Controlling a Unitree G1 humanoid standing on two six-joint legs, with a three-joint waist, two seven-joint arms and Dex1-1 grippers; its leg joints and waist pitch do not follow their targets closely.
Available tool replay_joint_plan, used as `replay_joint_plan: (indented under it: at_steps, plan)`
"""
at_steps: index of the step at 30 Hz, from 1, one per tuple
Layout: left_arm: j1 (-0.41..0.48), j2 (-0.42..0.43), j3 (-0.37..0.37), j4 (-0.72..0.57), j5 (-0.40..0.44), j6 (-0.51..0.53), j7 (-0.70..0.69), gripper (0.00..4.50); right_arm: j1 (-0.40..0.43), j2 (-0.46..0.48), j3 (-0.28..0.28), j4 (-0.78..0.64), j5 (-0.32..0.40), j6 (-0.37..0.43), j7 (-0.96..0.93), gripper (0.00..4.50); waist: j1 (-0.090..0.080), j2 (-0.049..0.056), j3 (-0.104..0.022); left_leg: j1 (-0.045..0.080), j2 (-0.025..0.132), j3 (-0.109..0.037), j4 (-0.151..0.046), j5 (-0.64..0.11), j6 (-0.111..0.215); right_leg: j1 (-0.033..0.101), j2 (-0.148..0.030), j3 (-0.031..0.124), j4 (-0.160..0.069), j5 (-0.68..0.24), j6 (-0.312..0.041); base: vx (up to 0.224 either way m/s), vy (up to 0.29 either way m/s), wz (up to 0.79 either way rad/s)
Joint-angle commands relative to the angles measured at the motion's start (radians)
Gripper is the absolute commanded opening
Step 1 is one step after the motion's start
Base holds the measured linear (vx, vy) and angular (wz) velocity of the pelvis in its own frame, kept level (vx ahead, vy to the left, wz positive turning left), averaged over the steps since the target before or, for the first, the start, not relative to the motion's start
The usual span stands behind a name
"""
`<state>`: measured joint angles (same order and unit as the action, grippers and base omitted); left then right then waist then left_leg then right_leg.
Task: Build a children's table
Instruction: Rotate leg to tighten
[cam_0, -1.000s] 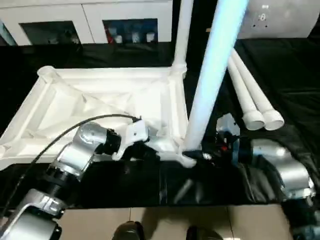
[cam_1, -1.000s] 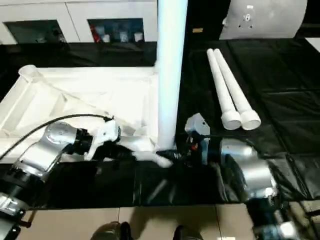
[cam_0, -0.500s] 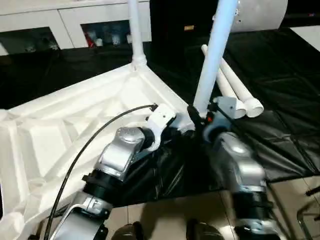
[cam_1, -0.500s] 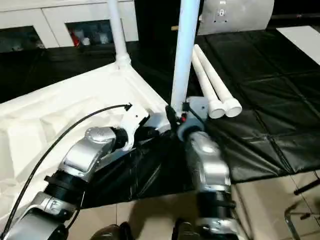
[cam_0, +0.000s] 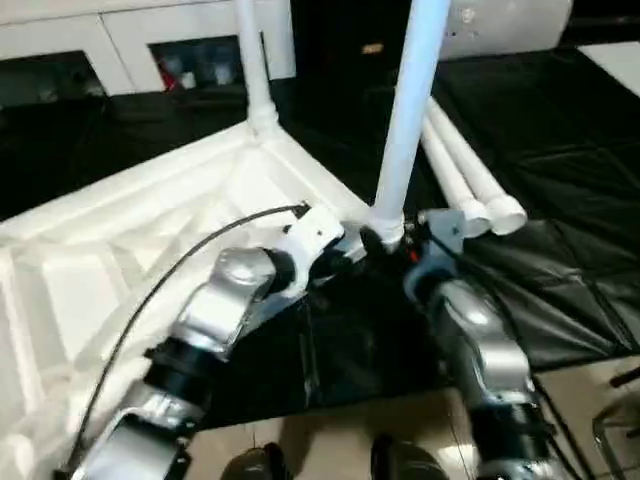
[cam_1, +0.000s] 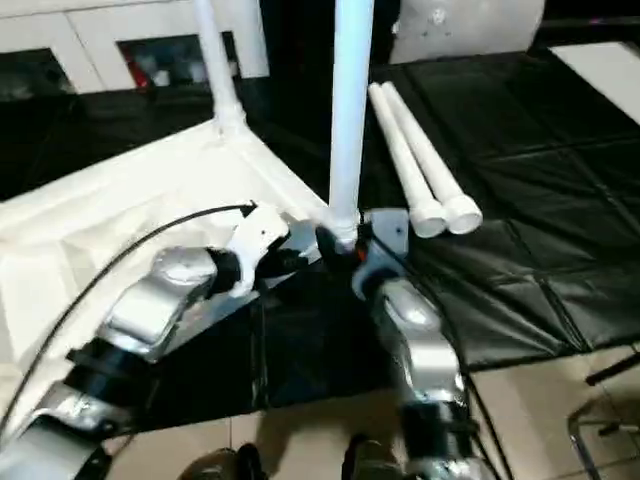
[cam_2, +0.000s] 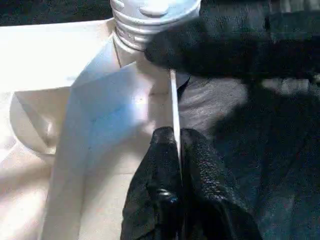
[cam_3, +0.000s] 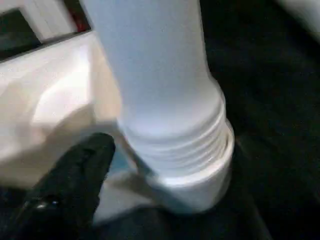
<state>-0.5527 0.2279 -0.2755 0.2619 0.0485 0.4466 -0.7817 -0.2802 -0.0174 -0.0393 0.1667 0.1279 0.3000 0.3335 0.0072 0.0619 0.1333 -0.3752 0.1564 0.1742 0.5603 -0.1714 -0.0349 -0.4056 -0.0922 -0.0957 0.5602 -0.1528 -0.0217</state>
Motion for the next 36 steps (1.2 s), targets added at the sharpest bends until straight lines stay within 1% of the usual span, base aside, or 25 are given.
replay_joint_plan:
  at_steps: [1, 2, 4, 5, 6, 7, 8, 9, 10, 12, 13, 15, 16, 18, 20, 21, 22, 23, 24, 25, 26, 29, 30, 31, 36]
  plan:
    - [0.024, 0.055, -0.012, 0.015, 0.007, -0.036, -0.059, 0.0, 0.019, -0.054, 0.011, -0.041, 0.019, -0.012, 0.086, 4.48, 0.01, -0.015, -0.086, 0.006, 0.064, -0.021, -0.056, -0.166, 0.104, 0.051, -0.073, 0.064, -0.056, -0.223, -0.214, 0.059, -0.048, 0.04]
    - [0.028, 0.076, -0.015, 0.018, 0.004, -0.054, -0.083, 0.0, 0.028, -0.085, 0.013, -0.058, 0.03, -0.02, 0.127, 4.48, 0.012, -0.015, -0.09, -0.001, 0.062, -0.022, -0.051, -0.122, 0.123, 0.06, -0.072, 0.061, -0.044, -0.163, -0.232, 0.075, -0.061, 0.04]
    - [0.038, 0.148, -0.036, 0.027, 0.002, -0.135, -0.182, 0.0, 0.039, -0.187, 0.018, -0.105, 0.084, -0.019, 0.294, 4.48, 0.018, -0.015, -0.105, -0.006, 0.06, -0.021, -0.034, -0.012, 0.178, 0.068, -0.067, 0.06, -0.02, 0.006, -0.256, 0.0, 0.0, 0.0]
    - [0.04, 0.162, -0.04, 0.026, -0.005, -0.148, -0.21, 0.0, 0.04, -0.212, 0.022, -0.117, 0.099, -0.014, 0.341, 4.48, 0.019, -0.015, -0.107, -0.008, 0.058, -0.02, -0.029, 0.01, 0.193, 0.068, -0.066, 0.06, -0.014, 0.049, -0.261, 0.0, 0.0, 0.0]
    - [0.04, 0.173, -0.042, 0.026, -0.012, -0.157, -0.234, 0.0, 0.04, -0.234, 0.026, -0.125, 0.113, -0.01, 0.382, 4.48, 0.021, -0.016, -0.103, -0.012, 0.059, -0.019, -0.025, 0.022, 0.217, 0.064, -0.066, 0.06, -0.009, 0.084, -0.273, 0.0, 0.0, 0.0]
    - [0.04, 0.176, -0.043, 0.026, -0.016, -0.158, -0.243, 0.0, 0.039, -0.243, 0.028, -0.128, 0.118, -0.009, 0.399, 4.48, 0.022, -0.017, -0.1, -0.01, 0.058, -0.017, -0.027, -0.01, 0.223, 0.063, -0.066, 0.056, -0.015, 0.035, -0.275, 0.0, 0.0, 0.0]
    - [0.038, 0.196, -0.054, 0.028, -0.021, -0.186, -0.285, 0.0, 0.034, -0.276, 0.037, -0.135, 0.131, -0.006, 0.455, 4.48, 0.026, -0.02, -0.099, -0.007, 0.061, -0.017, -0.028, -0.037, 0.211, 0.064, -0.066, 0.054, -0.023, -0.034, -0.27, 0.0, 0.0, 0.0]
    - [0.036, 0.208, -0.061, 0.03, -0.023, -0.198, -0.31, 0.0, 0.028, -0.297, 0.045, -0.137, 0.138, -0.006, 0.492, 4.48, 0.026, -0.02, -0.099, -0.007, 0.061, -0.017, -0.028, -0.037, 0.211, 0.064, -0.066, 0.054, -0.023, -0.034, -0.27, 0.0, 0.0, 0.0]
    - [0.034, 0.222, -0.07, 0.032, -0.025, -0.213, -0.338, 0.0, 0.022, -0.32, 0.053, -0.139, 0.145, -0.007, 0.533, 4.48, 0.03, -0.018, -0.094, -0.003, 0.064, -0.017, -0.032, -0.085, 0.184, 0.061, -0.064, 0.054, -0.032, -0.147, -0.252, 0.0, 0.0, 0.0]
    - [0.029, 0.254, -0.094, 0.048, -0.029, -0.273, -0.407, 0.0, -0.006, -0.365, 0.072, -0.132, 0.177, 0.027, 0.622, 4.48, 0.034, -0.016, -0.091, 0.004, 0.069, -0.016, -0.036, -0.121, 0.152, 0.057, -0.063, 0.056, -0.037, -0.22, -0.241, 0.0, 0.0, 0.0]
    - [0.028, 0.255, -0.095, 0.049, -0.029, -0.277, -0.411, 0.0, -0.007, -0.367, 0.073, -0.132, 0.18, 0.029, 0.628, 4.31, 0.036, -0.016, -0.09, 0.003, 0.07, -0.018, -0.037, -0.137, 0.137, 0.057, -0.061, 0.056, -0.037, -0.244, -0.235, 0.0, 0.0, 0.0]
    - [0.023, 0.274, -0.109, 0.064, -0.042, -0.317, -0.472, 0.0, -0.037, -0.401, 0.097, -0.121, 0.21, 0.043, 0.712, 4.21, 0.04, -0.014, -0.087, 0.011, 0.073, -0.016, -0.039, -0.168, 0.121, 0.048, -0.061, 0.057, -0.043, -0.276, -0.231, 0.0, 0.0, 0.0]
    - [0.021, 0.278, -0.113, 0.067, -0.047, -0.327, -0.494, 0.0, -0.051, -0.412, 0.109, -0.113, 0.214, 0.044, 0.743, 4.14, 0.041, -0.013, -0.088, 0.008, 0.075, -0.017, -0.04, -0.186, 0.103, 0.052, -0.062, 0.058, -0.039, -0.284, -0.229, 0.0, 0.0, 0.0]
    - [0.019, 0.28, -0.116, 0.069, -0.052, -0.335, -0.513, 0.0, -0.064, -0.421, 0.121, -0.101, 0.212, 0.043, 0.771, 4.02, 0.047, -0.014, -0.088, 0.013, 0.077, -0.016, -0.041, -0.204, 0.088, 0.047, -0.064, 0.06, -0.041, -0.297, -0.227, 0.0, 0.0, 0.0]
    - [0.013, 0.28, -0.121, 0.072, -0.058, -0.348, -0.544, 0.0, -0.093, -0.438, 0.148, -0.072, 0.205, 0.042, 0.827, 3.9, 0.053, -0.017, -0.091, 0.013, 0.076, -0.016, -0.039, -0.194, 0.083, 0.048, -0.067, 0.061, -0.039, -0.292, -0.231, 0.0, 0.0, 0.0]
    - [0.007, 0.279, -0.124, 0.078, -0.063, -0.358, -0.557, 0.0, -0.114, -0.445, 0.165, -0.048, 0.202, 0.044, 0.862, 3.73, 0.054, -0.016, -0.091, 0.013, 0.076, -0.015, -0.039, -0.192, 0.082, 0.047, -0.067, 0.061, -0.039, -0.288, -0.233, 0.0, 0.0, 0.0]
    - [0.004, 0.279, -0.127, 0.082, -0.064, -0.365, -0.562, 0.0, -0.131, -0.448, 0.178, -0.03, 0.199, 0.048, 0.884, 3.67, 0.056, -0.02, -0.093, 0.01, 0.076, -0.015, -0.038, -0.18, 0.085, 0.05, -0.066, 0.061, -0.035, -0.272, -0.24, 0.0, 0.0, 0.0]
    - [0.003, 0.278, -0.127, 0.083, -0.064, -0.367, -0.563, 0.0, -0.134, -0.45, 0.182, -0.026, 0.198, 0.046, 0.891, 3.55, 0.056, -0.02, -0.092, 0.01, 0.076, -0.015, -0.037, -0.18, 0.085, 0.049, -0.067, 0.061, -0.035, -0.273, -0.24, 0.0, 0.0, 0.0]
    - [0.001, 0.278, -0.129, 0.087, -0.064, -0.372, -0.564, 0.0, -0.142, -0.454, 0.191, -0.016, 0.195, 0.043, 0.904, 3.55, 0.058, -0.022, -0.092, 0.011, 0.075, -0.014, -0.035, -0.184, 0.085, 0.047, -0.067, 0.061, -0.035, -0.28, -0.239, 0.0, 0.0, 0.0]
    - [-0.001, 0.276, -0.13, 0.091, -0.062, -0.377, -0.564, 0.0, -0.153, -0.458, 0.202, -0.002, 0.189, 0.034, 0.919, 3.32, 0.059, -0.025, -0.091, 0.011, 0.075, -0.014, -0.036, -0.188, 0.084, 0.047, -0.068, 0.062, -0.036, -0.287, -0.237, 0.0, 0.0, 0.0]
    - [-0.003, 0.272, -0.129, 0.1, -0.061, -0.385, -0.564, 0.0, -0.18, -0.467, 0.224, 0.032, 0.179, 0.022, 0.957, 3.32, 0.059, -0.029, -0.093, 0.008, 0.072, -0.014, -0.033, -0.182, 0.085, 0.05, -0.071, 0.061, -0.034, -0.303, -0.234, 0.0, 0.0, 0.0]
    - [-0.002, 0.271, -0.129, 0.102, -0.06, -0.388, -0.563, 0.0, -0.191, -0.469, 0.228, 0.046, 0.173, 0.015, 0.966, 2.99, 0.06, -0.029, -0.091, 0.005, 0.073, -0.015, -0.034, -0.18, 0.084, 0.05, -0.071, 0.061, -0.038, -0.327, -0.221, 0.0, 0.0, 0.0]
    - [0.0, 0.271, -0.129, 0.105, -0.058, -0.392, -0.562, 0.0, -0.204, -0.469, 0.229, 0.063, 0.172, 0.011, 0.974, 2.88, 0.06, -0.032, -0.092, 0.005, 0.074, -0.015, -0.034, -0.174, 0.085, 0.05, -0.071, 0.06, -0.036, -0.323, -0.217, 0.0, 0.0, 0.0]
    - [0.0, 0.27, -0.128, 0.108, -0.056, -0.395, -0.56, 0.0, -0.211, -0.471, 0.233, 0.075, 0.17, 0.005, 0.983, 2.88, 0.06, -0.031, -0.093, 0.005, 0.073, -0.016, -0.034, -0.173, 0.086, 0.05, -0.07, 0.06, -0.036, -0.321, -0.217, 0.0, 0.0, 0.0]
    - [-0.002, 0.269, -0.126, 0.118, -0.054, -0.402, -0.555, 0.0, -0.231, -0.475, 0.247, 0.118, 0.151, -0.028, 1.003, 2.41, 0.058, -0.035, -0.094, 0.005, 0.073, -0.016, -0.033, -0.169, 0.089, 0.05, -0.069, 0.059, -0.033, -0.302, -0.228, 0.0, 0.0, 0.0]
